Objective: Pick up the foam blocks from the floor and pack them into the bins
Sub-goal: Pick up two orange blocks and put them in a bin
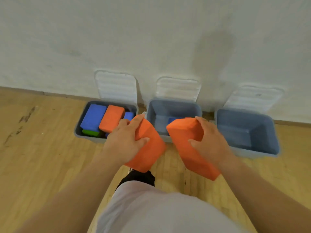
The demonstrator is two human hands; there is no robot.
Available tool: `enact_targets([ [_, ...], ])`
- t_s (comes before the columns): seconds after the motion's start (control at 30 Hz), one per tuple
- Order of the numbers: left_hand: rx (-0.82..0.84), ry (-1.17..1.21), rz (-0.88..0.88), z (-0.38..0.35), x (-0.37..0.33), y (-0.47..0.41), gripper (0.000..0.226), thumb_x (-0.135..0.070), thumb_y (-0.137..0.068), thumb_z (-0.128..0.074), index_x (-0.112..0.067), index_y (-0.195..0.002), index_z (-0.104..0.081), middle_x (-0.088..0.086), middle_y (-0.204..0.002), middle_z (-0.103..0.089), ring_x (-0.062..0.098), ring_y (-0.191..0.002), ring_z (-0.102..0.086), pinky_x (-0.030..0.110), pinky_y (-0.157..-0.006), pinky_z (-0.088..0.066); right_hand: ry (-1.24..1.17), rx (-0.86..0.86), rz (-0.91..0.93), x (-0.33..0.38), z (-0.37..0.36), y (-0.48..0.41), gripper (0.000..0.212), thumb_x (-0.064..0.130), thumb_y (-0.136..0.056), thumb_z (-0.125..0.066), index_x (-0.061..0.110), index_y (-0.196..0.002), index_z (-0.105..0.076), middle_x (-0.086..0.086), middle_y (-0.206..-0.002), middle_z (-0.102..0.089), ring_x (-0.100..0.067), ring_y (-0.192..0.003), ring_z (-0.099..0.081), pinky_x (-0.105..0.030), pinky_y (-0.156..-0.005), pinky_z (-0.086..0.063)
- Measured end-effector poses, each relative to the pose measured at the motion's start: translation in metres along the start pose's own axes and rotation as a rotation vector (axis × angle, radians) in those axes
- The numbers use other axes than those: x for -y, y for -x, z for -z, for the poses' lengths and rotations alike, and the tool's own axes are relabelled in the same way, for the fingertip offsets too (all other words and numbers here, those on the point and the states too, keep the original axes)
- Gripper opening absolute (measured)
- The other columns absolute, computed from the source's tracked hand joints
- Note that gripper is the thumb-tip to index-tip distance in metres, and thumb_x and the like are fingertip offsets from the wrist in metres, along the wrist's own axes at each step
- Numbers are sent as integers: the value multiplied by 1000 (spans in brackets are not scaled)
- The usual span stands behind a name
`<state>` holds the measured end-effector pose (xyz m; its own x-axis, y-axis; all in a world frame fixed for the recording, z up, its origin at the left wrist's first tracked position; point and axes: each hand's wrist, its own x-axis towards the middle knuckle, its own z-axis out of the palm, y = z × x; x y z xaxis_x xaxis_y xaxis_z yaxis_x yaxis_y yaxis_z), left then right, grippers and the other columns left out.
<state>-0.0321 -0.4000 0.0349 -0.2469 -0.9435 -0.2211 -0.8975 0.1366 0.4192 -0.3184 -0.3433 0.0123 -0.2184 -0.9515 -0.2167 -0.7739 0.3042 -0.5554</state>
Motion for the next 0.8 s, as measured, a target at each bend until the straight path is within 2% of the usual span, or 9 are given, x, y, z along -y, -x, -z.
enact_targets([
  [0.2,159,-90,-179,53,11,-151,84,-61,-91,-61,-53,-157,-10,3,-135,-43,28,-124,-49,43,-97,-48,-149,-175,-163,35,9,-86,83,31,-85,-79,39,-153,-32,8,-151,-41,-15,-133,-43,-30,-103,-35],
  [0.3,221,-144,-231,61,11,-217,86,-60,-90,-62,-53,-157,-9,3,-138,-41,30,-127,-47,44,-102,-44,-177,-223,-256,35,14,-129,84,31,-83,-81,42,-151,-32,9,-149,-43,-10,-126,-44,-29,-99,-34],
  [0.37,249,-176,-242,54,9,-249,86,-61,-90,-62,-54,-156,-7,3,-139,-40,31,-127,-47,44,-101,-44,-178,-214,-291,26,12,-162,86,30,-82,-82,40,-151,-34,8,-148,-45,-13,-127,-46,-30,-100,-36],
  [0.47,275,-160,-195,32,7,-285,85,-63,-88,-61,-58,-151,-5,2,-136,-41,31,-124,-49,47,-101,-47,-180,-144,-317,9,4,-213,87,30,-82,-82,38,-153,-33,8,-151,-44,-17,-133,-46,-38,-108,-41],
  [0.6,300,-100,-71,2,6,-315,85,-65,-86,-60,-61,-149,-3,0,-133,-40,29,-122,-50,51,-99,-48,-198,-15,-311,-23,-12,-277,86,31,-84,-81,40,-153,-30,8,-150,-45,-17,-133,-48,-43,-108,-45],
  [0.73,324,-76,52,-38,14,-339,86,-65,-88,-60,-59,-150,-2,-1,-133,-40,26,-124,-49,49,-98,-48,-181,147,-350,-64,-41,-340,87,37,-84,-80,44,-153,-27,4,-151,-46,-22,-132,-50,-47,-107,-45],
  [0.8,367,-52,99,-61,22,-356,84,-63,-89,-61,-59,-152,-4,-2,-135,-38,25,-124,-49,45,-97,-48,-180,204,-363,-84,-68,-373,88,36,-85,-80,39,-155,-27,1,-154,-44,-24,-136,-47,-47,-111,-42],
])
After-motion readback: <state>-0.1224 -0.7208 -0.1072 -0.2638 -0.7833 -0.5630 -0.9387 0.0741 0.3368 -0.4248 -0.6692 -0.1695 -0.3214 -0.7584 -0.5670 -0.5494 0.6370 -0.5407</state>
